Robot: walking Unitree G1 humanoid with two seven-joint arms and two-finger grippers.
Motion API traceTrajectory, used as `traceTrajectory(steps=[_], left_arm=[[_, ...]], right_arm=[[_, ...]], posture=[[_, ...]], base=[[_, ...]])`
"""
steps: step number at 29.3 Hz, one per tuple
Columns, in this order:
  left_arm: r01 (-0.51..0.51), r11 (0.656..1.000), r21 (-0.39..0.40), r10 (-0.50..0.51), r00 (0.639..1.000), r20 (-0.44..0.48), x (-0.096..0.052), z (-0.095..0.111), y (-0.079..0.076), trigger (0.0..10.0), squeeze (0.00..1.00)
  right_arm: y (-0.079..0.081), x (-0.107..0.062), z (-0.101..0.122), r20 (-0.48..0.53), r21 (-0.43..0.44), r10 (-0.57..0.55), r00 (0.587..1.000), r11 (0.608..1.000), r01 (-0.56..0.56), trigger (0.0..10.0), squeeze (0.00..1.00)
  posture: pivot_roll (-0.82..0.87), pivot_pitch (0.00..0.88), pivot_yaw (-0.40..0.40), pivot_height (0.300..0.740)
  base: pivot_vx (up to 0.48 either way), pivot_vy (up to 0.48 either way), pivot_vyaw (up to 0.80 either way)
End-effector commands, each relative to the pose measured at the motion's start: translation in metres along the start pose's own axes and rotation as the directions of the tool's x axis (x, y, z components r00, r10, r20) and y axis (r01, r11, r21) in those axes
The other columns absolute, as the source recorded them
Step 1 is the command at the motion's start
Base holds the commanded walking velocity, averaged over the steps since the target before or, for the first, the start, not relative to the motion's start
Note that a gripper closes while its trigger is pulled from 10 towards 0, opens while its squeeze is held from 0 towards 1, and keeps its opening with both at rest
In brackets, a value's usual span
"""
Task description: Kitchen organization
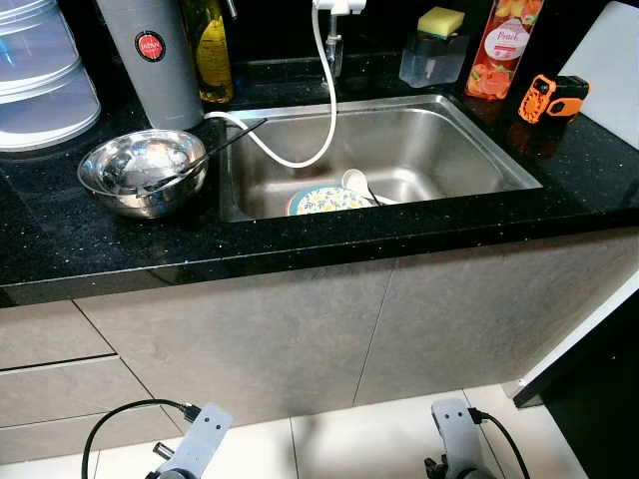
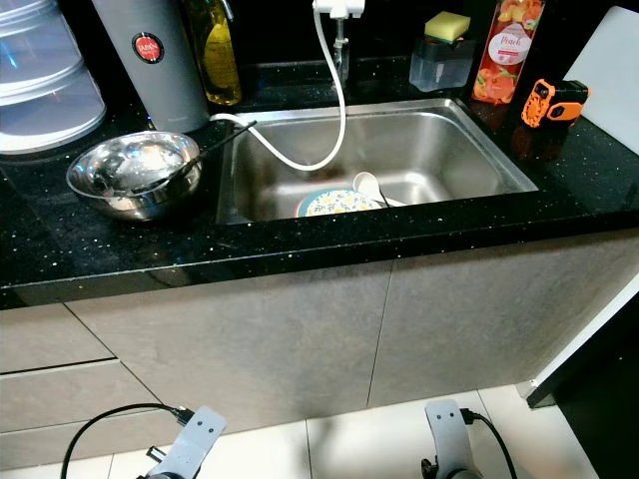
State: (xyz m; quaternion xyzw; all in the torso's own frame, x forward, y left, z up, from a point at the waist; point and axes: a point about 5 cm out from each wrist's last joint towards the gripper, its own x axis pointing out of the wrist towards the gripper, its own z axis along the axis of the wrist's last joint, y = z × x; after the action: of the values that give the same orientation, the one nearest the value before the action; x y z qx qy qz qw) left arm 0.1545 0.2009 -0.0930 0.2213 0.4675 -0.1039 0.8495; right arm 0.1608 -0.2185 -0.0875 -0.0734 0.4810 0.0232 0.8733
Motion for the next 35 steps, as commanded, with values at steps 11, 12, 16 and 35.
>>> traceTrajectory(steps=[11, 12, 16, 35], left_arm=[[-0.028, 0.989, 0.147, -0.016, 0.957, 0.289, 0.005, 0.064, -0.004, 10.0, 0.00], [-0.047, 0.975, 0.218, -0.046, 0.915, 0.400, 0.003, 0.089, -0.004, 10.0, 0.00], [-0.079, 0.941, 0.329, -0.122, 0.828, 0.547, -0.007, 0.115, -0.003, 10.0, 0.00], [-0.231, 0.697, 0.679, -0.531, 0.470, 0.705, -0.085, 0.214, -0.007, 10.0, 0.00]], right_arm=[[-0.015, 0.001, 0.061, 0.265, 0.288, -0.186, 0.946, 0.952, 0.106, 10.0, 0.00], [-0.021, -0.001, 0.080, 0.325, 0.360, -0.242, 0.914, 0.925, 0.117, 10.0, 0.00], [-0.024, -0.004, 0.092, 0.387, 0.378, -0.272, 0.881, 0.918, 0.118, 10.0, 0.00], [-0.085, -0.045, 0.084, 0.257, 0.696, -0.781, 0.569, 0.558, 0.451, 10.0, 0.00]], posture=[[0.01, 0.000, -0.012, 0.740], [0.01, 0.000, -0.004, 0.740], [0.01, 0.000, 0.001, 0.740], [0.00, 0.000, 0.042, 0.740]], base=[[0.000, 0.000, 0.00], [0.000, 0.000, 0.00], [0.000, 0.000, 0.00], [0.000, 0.000, 0.00]])
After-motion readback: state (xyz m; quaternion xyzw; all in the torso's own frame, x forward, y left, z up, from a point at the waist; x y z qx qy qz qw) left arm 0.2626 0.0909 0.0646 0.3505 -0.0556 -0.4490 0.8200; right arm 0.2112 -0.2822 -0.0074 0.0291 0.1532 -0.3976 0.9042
